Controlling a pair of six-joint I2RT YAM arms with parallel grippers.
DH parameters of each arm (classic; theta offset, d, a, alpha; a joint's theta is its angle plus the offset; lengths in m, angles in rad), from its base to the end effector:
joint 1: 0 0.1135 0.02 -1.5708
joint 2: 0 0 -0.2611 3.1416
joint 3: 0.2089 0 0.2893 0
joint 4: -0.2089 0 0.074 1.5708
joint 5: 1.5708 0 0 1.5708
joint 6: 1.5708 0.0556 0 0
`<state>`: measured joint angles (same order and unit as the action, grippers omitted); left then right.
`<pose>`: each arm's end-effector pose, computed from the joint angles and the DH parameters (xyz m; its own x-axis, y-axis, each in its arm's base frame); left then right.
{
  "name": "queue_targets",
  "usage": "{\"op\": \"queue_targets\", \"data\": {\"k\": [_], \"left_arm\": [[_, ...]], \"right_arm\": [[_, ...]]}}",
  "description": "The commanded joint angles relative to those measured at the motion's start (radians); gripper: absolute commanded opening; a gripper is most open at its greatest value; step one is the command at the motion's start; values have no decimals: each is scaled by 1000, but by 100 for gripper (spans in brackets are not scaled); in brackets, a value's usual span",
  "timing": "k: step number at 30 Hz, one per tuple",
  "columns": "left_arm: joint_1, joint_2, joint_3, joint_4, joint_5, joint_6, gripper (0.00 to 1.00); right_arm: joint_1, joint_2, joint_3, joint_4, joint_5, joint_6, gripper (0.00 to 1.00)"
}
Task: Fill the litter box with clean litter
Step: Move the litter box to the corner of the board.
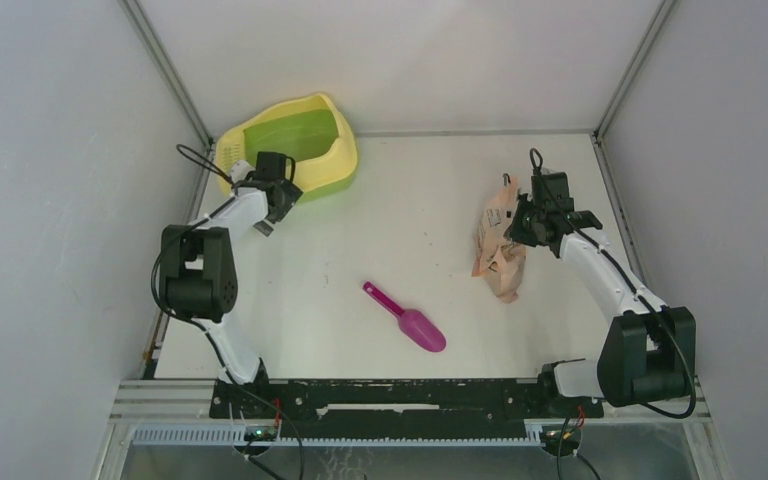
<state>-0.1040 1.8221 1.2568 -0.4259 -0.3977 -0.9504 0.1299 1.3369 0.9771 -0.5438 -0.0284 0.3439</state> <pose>0.4246 -0.0227 0.1607 -0.3900 -0.7135 -0.5821 -0.7441 0.6166 -0.2572 0.3227 0.0438 0.2222 -0.7829 0.2376 -0.5750 0.1243 0.9653 0.2296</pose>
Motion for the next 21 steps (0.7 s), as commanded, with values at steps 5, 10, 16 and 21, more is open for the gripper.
{"op": "queue_targets", "data": {"k": [5,10,16,21], "left_arm": [[47,81,185,-84,-35,-113,94],[66,127,253,-124,-23,-133,94],[47,41,199,-130,23,-106,93],[-59,-111,87,-98,56,0,94]], "right_arm": [[16,7,17,-64,17,-19,0],[20,10,17,-70,23,-21,0],[22,14,17,-64,24,-21,0],[25,35,17,-49,22,-14,0]]}}
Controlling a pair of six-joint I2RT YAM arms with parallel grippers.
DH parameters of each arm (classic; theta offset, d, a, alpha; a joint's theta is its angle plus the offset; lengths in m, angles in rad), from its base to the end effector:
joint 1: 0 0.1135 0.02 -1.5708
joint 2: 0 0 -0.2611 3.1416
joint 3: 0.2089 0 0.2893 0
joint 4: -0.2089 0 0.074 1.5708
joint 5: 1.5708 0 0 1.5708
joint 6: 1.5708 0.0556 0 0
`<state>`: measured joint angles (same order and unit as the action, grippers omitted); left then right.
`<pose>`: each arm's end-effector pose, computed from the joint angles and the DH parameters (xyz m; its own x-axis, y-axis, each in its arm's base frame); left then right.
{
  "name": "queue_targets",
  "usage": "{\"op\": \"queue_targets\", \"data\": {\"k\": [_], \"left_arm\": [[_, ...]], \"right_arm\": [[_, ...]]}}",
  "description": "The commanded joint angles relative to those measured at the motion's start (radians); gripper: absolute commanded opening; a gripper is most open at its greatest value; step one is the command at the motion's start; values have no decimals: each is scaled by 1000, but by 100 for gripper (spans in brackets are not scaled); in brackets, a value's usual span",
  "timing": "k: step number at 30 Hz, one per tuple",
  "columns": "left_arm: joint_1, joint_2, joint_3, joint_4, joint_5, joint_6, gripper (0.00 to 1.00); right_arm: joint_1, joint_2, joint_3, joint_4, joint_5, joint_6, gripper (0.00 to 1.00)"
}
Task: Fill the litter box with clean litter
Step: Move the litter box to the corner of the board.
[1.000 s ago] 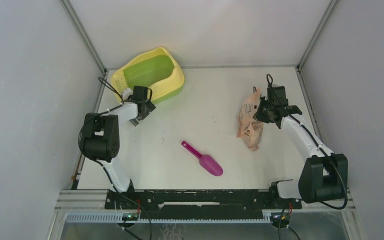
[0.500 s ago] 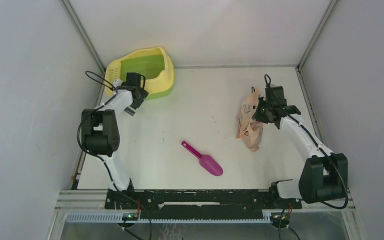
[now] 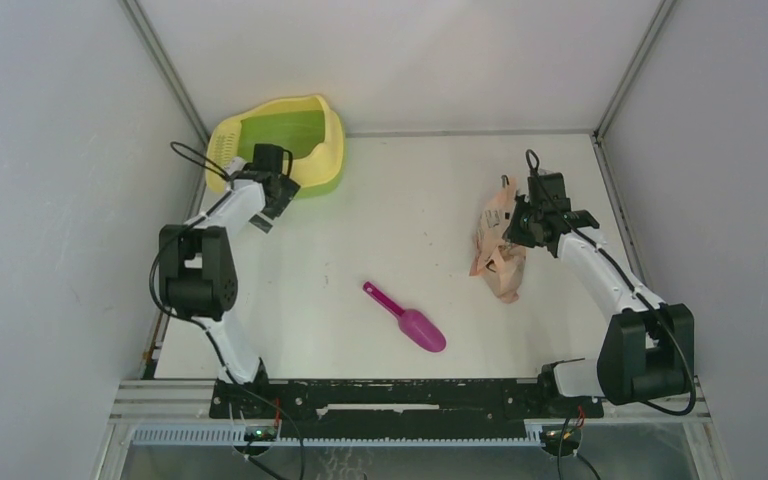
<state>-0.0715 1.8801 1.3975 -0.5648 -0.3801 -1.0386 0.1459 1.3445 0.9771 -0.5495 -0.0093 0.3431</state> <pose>0.4412 -0.0109 0.1752 -0.3362 -0.7782 -0.5305 -0.8046 0.5301 -0.2676 0.3224 0.0479 0.2194 -0.7903 0.2239 -0.5704 0.1220 0.9697 0.2116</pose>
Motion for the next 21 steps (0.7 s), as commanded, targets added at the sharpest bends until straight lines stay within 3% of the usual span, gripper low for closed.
{"op": "queue_targets", "data": {"k": [1,7,12,17,21], "left_arm": [[-121,-191,-65,47,58,129,95],[-391,-334,-222,142,186,312,100],[-584,-391,-397,120,228,255,100],[-660,-419,-535,169,256,165,100],[-684,-385,-546,199,280,126,100]], "right_arm": [[11,30,17,-40,2,-13,0],[9,37,17,-33,5,-4,0],[5,32,12,-29,0,-1,0],[-3,25,0,-15,-14,0,0],[-5,26,0,-7,-27,0,0]]}}
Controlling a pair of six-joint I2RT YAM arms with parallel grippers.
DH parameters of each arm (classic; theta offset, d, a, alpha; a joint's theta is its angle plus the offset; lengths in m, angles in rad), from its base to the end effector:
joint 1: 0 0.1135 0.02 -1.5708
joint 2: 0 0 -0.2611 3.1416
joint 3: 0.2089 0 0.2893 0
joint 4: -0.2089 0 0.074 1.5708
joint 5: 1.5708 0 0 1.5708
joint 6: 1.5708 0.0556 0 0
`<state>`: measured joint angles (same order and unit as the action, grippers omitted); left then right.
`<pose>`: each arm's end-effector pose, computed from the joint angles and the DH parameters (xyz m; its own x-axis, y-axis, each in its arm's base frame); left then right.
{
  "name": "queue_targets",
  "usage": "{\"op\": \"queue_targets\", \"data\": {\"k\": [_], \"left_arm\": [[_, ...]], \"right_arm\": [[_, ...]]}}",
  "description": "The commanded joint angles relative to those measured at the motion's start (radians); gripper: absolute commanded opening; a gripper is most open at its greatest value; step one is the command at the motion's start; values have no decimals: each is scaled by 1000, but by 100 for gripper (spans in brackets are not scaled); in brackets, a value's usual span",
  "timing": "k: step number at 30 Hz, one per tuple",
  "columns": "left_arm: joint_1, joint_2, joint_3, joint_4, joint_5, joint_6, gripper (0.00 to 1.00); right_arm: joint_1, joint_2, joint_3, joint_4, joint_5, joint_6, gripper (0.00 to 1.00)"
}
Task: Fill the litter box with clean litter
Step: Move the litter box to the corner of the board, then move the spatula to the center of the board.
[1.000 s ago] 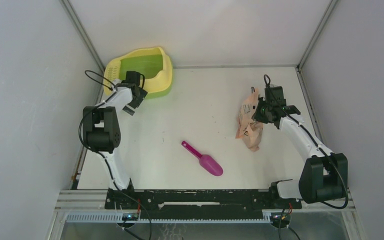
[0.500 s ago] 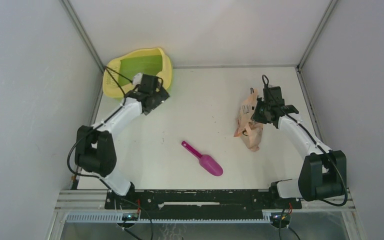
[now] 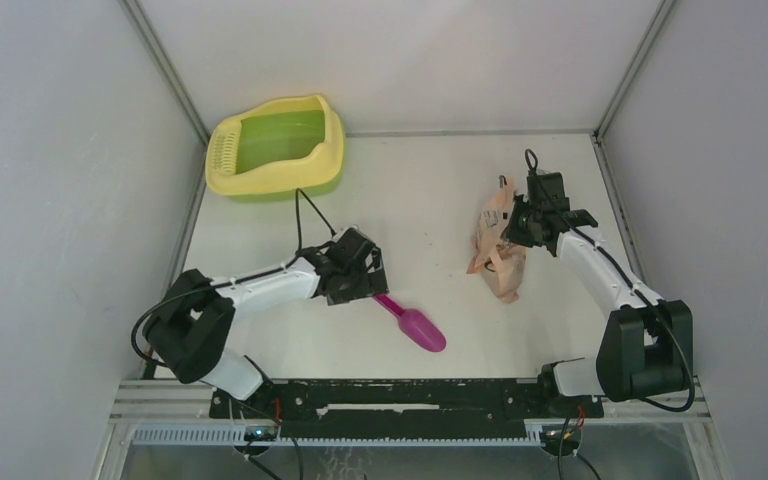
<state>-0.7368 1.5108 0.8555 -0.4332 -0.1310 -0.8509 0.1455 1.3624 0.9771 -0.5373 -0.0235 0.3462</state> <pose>0.2457 -0.2131 0.1348 -0.8997 -0.1902 -0.3928 -0.0837 0.9585 -0.2724 0.3254 0.0490 0.2149 -0.7959 0.2262 -0.5616 0.1181 0.9678 0.2225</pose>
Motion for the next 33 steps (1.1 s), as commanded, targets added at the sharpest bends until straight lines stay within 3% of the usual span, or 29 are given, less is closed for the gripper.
{"op": "queue_targets", "data": {"k": [1,19,23,33], "left_arm": [[-27,0,6,68,35,-68,100],[-74,223,149,63,72,-117,97],[-74,240,134,80,78,-116,87],[-79,287,111,160,123,-114,47]], "right_arm": [[-5,6,0,-17,-13,-4,0],[-30,-3,0,-16,-38,-15,0],[-32,-4,0,-14,-43,-17,0],[-31,-9,-6,-10,-52,-16,0]]}}
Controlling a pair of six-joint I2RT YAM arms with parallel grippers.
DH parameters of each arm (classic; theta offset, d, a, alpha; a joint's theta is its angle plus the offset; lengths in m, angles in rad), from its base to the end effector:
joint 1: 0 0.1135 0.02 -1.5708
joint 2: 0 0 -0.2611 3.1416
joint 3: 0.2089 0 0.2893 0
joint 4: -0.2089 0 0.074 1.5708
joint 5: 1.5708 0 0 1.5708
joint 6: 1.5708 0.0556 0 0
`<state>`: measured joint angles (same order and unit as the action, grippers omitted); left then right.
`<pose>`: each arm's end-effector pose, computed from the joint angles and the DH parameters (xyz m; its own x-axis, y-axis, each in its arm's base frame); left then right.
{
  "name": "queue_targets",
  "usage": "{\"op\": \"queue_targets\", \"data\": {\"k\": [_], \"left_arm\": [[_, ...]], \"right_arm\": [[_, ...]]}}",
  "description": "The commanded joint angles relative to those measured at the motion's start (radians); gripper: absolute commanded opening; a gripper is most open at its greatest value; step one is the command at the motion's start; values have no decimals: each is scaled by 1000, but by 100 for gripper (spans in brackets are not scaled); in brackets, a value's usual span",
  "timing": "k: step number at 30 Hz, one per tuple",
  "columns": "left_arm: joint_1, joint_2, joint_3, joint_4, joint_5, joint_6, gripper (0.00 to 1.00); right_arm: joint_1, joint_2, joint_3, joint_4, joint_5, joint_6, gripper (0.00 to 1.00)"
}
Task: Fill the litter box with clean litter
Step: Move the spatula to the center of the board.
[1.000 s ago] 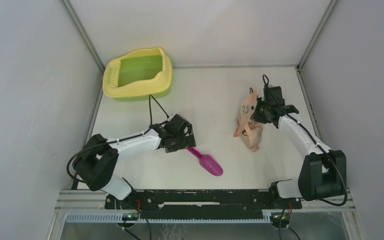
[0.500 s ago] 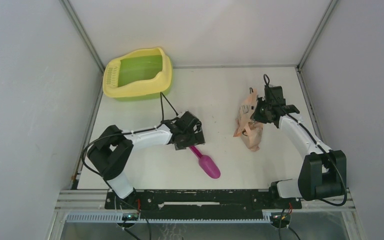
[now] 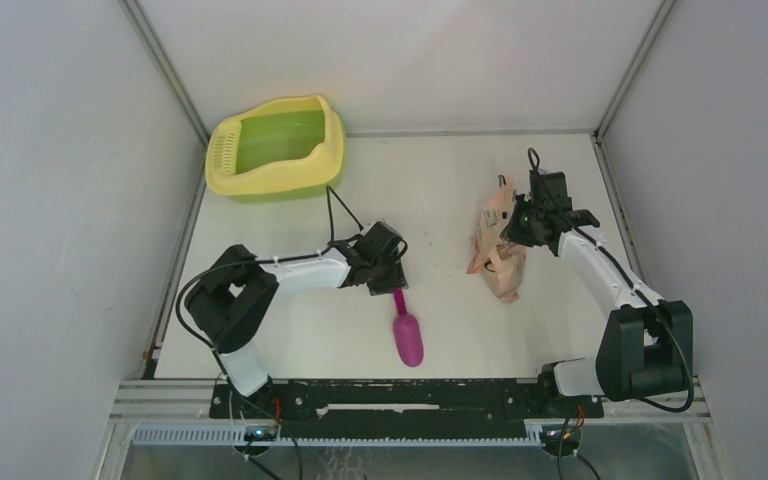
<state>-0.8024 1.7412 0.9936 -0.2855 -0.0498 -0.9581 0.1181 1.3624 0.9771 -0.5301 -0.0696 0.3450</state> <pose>0.2653 -0.2706 0.1111 -0.9163 -0.2277 -0.3295 -0.0855 0.9149 -0.3944 0.3269 0.0427 0.2155 -0.7949 0.2454 -0.5549 0.1160 0.9591 0.2580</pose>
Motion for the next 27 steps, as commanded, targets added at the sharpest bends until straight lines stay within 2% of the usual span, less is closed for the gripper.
{"op": "queue_targets", "data": {"k": [1,6,14,23,27], "left_arm": [[-13,57,-31,16,42,-6,43],[-13,74,-23,18,42,7,28],[19,56,10,-51,-21,54,27],[248,-34,20,-128,-142,123,31],[344,-57,82,-181,-190,151,32]], "right_arm": [[-3,-9,-7,-18,-6,-14,0],[-1,-13,-19,-11,-9,-12,0],[3,-21,-19,-13,-11,-11,0],[9,-27,-19,-18,-10,-7,0],[18,-29,-18,-15,-13,-2,0]]}}
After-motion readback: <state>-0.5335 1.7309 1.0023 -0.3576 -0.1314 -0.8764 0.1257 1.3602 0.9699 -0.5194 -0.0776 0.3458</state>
